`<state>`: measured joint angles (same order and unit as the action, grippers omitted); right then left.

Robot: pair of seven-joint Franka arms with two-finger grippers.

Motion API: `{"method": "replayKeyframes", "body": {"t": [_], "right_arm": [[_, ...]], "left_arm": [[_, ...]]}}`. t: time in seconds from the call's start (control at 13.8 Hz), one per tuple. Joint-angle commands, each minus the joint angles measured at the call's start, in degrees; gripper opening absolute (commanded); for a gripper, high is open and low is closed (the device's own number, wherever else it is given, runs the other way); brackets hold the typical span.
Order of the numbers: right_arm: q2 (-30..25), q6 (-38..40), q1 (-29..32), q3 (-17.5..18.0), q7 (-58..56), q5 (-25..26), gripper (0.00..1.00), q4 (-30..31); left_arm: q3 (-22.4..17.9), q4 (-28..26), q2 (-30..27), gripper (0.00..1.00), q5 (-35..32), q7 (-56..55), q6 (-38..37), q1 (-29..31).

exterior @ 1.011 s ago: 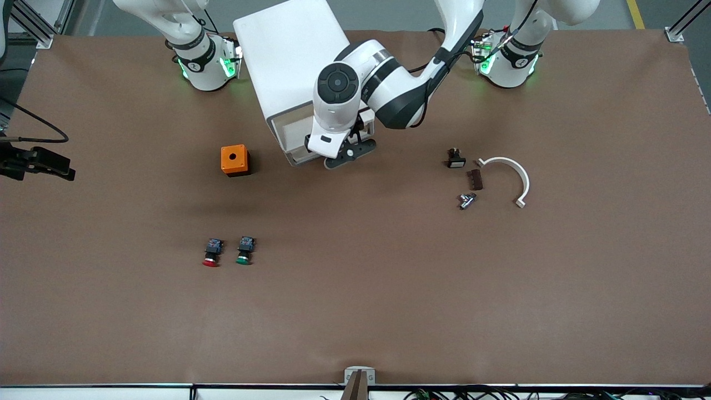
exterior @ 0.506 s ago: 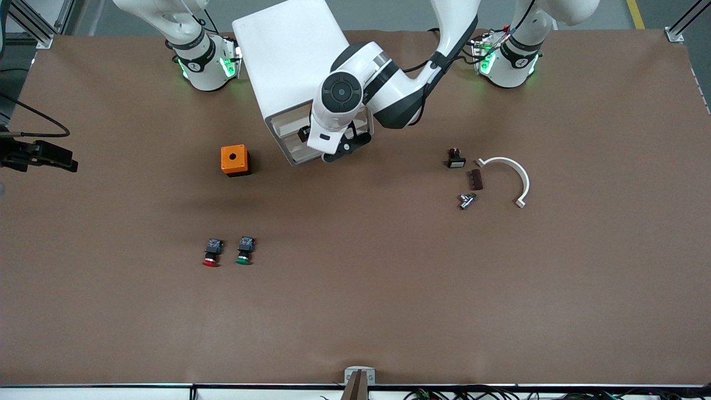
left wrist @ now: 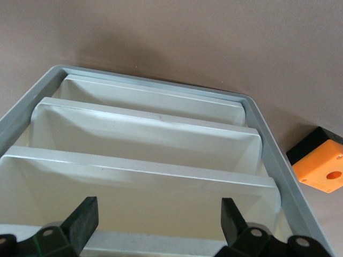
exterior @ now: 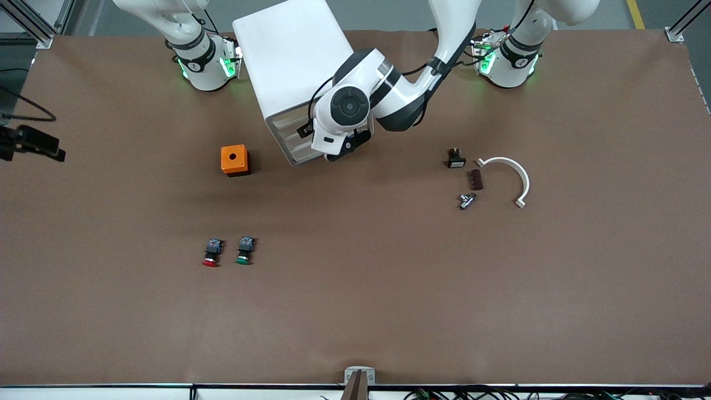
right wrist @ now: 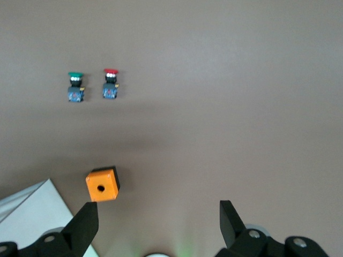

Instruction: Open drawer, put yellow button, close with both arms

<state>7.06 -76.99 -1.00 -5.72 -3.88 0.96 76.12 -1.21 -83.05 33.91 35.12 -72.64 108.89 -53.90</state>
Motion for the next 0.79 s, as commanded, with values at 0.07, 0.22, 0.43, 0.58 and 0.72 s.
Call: {"method": "replayKeyframes", "body": {"t": [0.07, 0.22, 0.43, 0.58, 0.72], "right_arm": [[-1.69, 2.02, 0.56, 0.45, 0.71, 0.71, 1.0, 0.87], [-1.52, 1.58, 0.56, 0.53, 0.8, 0.71, 1.0, 0.96], [-2.13, 2.11, -0.05, 0.88, 1.58, 0.0, 1.0, 1.74], [-4.58, 1.32, -1.19, 1.15, 6.32, -0.08, 1.0, 5.77], [-5.21, 0.26, -1.46, 2.72, 6.51, 0.18, 1.0, 6.84]], "left_arm": [[0.16, -0.62, -0.68, 1.0, 2.32, -1.01, 0.89, -0.42], [-0.36, -0.44, -1.3, 1.0, 1.45, -0.13, 0.8, 0.55], [-0.98, 1.74, -2.7, 1.0, -3.46, -0.57, 0.71, 4.84], [-1.07, 3.95, -4.27, 1.0, -8.64, -0.57, 0.1, 7.83], [-0.9, 3.87, -9.01, 1.0, -13.65, -0.48, -0.86, 11.87]]}}
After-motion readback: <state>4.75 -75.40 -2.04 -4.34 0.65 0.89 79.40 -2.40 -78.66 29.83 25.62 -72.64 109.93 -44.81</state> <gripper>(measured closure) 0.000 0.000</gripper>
